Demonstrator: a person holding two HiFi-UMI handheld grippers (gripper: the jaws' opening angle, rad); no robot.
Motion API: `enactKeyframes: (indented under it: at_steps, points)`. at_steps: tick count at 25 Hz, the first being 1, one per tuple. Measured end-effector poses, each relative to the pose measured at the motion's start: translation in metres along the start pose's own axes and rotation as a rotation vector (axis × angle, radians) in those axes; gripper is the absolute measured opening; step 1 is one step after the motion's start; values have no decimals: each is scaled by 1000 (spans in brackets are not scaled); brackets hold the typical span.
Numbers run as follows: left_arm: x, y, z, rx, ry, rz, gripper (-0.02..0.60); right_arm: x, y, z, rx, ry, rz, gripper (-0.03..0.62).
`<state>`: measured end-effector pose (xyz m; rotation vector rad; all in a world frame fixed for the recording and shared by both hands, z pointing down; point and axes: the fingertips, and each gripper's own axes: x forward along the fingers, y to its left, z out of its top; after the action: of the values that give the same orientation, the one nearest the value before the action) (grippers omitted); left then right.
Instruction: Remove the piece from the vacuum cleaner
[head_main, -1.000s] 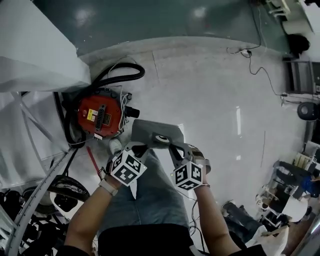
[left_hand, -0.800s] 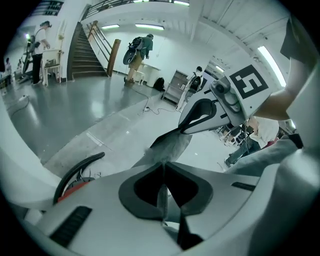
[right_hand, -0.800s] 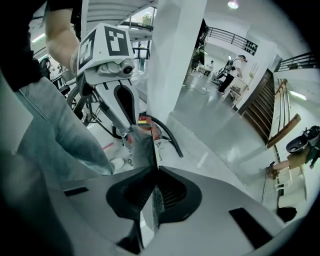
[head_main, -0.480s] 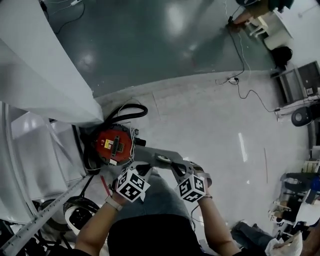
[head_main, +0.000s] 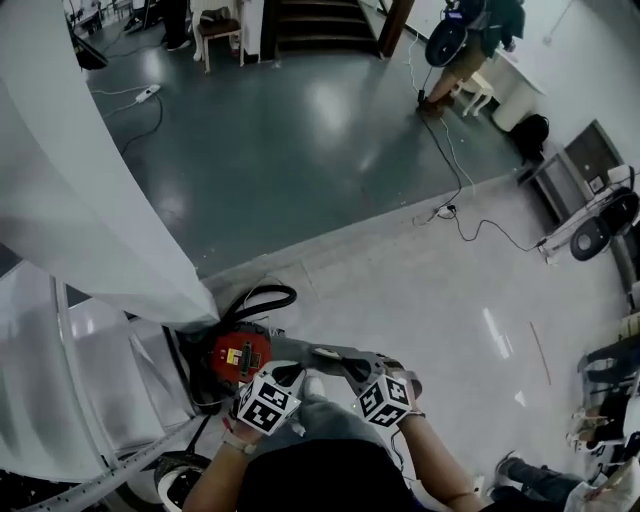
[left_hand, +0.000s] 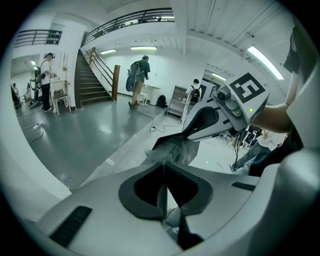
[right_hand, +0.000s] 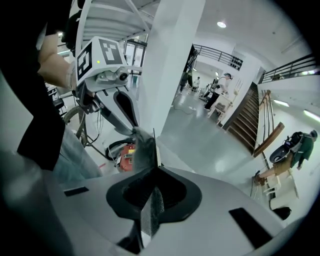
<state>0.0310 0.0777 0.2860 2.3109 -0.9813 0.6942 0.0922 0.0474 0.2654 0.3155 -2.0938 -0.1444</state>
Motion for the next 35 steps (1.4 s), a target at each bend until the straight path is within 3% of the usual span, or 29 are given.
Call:
enactKeyframes:
  at_steps: [14,27,35]
  points:
    - [-69,-1,86,94,-116,95,34,-74,-29,62,15,-104,-62,49]
    - [-86,3,109,155,-139,128,34,-86,-38,79,27,-155,-98,49]
    - [-89,6,107,153,-139,156,34,-85,-35,83,16,-157,-101,48]
